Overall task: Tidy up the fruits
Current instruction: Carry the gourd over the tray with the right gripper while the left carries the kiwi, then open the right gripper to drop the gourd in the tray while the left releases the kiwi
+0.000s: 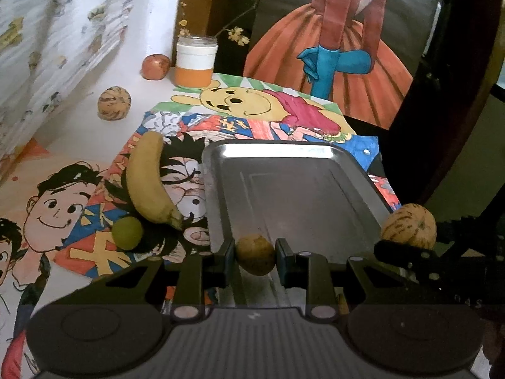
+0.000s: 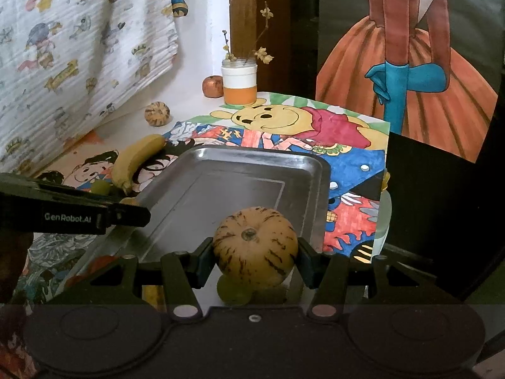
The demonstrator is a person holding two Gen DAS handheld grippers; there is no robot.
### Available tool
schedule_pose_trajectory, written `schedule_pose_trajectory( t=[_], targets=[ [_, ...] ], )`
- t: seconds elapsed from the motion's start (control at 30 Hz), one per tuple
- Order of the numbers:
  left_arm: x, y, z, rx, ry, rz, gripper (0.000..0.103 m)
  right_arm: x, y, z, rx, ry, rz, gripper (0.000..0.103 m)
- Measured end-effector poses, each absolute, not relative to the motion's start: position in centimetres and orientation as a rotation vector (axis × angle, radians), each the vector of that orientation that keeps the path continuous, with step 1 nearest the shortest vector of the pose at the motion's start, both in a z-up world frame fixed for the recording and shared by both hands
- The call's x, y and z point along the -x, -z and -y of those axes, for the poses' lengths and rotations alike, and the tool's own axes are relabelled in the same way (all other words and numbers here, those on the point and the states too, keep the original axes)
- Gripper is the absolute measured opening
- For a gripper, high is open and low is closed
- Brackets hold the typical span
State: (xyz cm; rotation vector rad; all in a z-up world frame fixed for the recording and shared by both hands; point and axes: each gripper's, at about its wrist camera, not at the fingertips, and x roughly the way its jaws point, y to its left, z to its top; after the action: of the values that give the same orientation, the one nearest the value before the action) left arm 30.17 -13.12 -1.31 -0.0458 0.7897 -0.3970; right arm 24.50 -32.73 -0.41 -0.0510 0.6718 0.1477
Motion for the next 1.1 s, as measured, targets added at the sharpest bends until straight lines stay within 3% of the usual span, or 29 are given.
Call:
schedule_pose_trajectory(
  t=[1.1],
  targets=[
    [-30.2, 1.9, 13.8, 0.046, 0.400, -0.841, 0.032, -25.7, 1.8, 33.7, -0.050, -0.157, -0.703, 0.056]
  ],
)
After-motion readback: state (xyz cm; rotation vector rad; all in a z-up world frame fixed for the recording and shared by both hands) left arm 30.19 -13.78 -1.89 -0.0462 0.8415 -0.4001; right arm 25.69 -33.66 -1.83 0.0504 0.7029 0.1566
